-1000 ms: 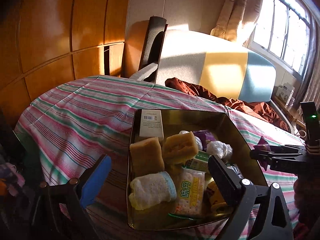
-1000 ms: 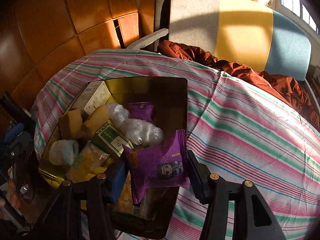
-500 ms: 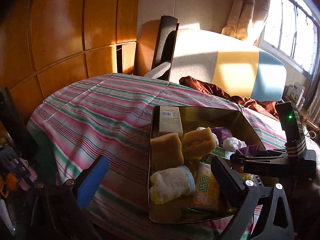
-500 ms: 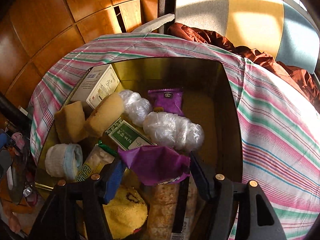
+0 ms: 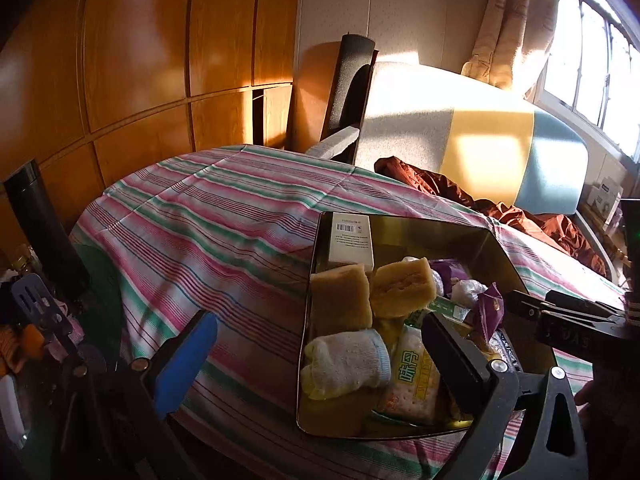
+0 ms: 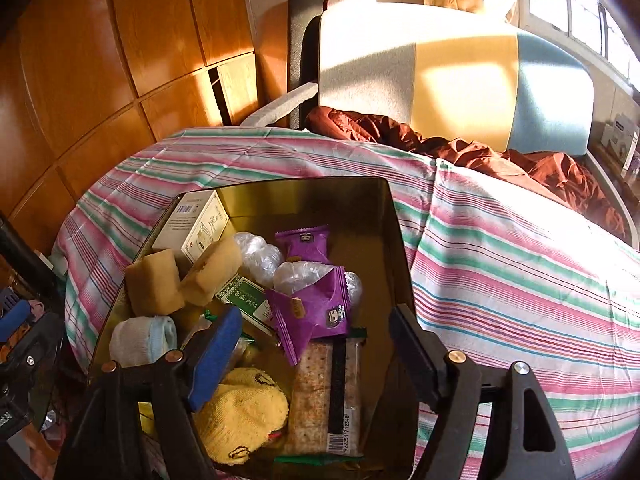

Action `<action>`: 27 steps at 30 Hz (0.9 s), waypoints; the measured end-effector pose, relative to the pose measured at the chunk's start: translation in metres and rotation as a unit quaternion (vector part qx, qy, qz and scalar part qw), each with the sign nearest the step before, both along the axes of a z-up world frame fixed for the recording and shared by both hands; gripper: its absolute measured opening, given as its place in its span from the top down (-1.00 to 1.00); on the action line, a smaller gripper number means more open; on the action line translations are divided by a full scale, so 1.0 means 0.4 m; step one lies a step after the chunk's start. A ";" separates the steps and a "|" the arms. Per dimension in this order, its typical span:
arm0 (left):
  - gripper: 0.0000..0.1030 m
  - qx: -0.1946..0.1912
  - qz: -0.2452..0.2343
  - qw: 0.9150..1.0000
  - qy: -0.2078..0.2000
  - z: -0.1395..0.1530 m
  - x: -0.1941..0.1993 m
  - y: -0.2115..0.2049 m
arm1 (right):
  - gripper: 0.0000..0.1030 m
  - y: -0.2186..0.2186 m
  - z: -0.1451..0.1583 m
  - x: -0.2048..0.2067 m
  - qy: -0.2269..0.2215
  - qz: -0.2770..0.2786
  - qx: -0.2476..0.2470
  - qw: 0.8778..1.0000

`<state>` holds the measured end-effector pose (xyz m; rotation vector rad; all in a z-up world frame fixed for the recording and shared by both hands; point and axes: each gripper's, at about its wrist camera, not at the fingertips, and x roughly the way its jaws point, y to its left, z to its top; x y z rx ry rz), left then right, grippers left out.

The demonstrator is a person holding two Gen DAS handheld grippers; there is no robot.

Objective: Organize objects
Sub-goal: 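Drop the purple packet into the tray by opening the right tool, then move both tools back from the tray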

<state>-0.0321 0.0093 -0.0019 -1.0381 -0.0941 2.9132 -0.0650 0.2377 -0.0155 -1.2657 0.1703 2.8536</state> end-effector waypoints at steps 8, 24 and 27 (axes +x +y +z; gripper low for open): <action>-0.99 -0.005 0.004 1.000 0.008 0.001 0.033 0.014 | -0.50 -0.001 0.015 0.100 0.034 -0.050 0.042 0.997; -0.99 -0.011 -0.021 1.000 0.013 -0.016 0.085 0.069 | -0.50 0.003 0.004 0.143 0.044 -0.060 0.060 0.995; -0.99 -0.011 -0.021 1.000 0.015 -0.017 0.086 0.069 | -0.50 0.000 0.001 0.141 0.043 -0.059 0.060 0.996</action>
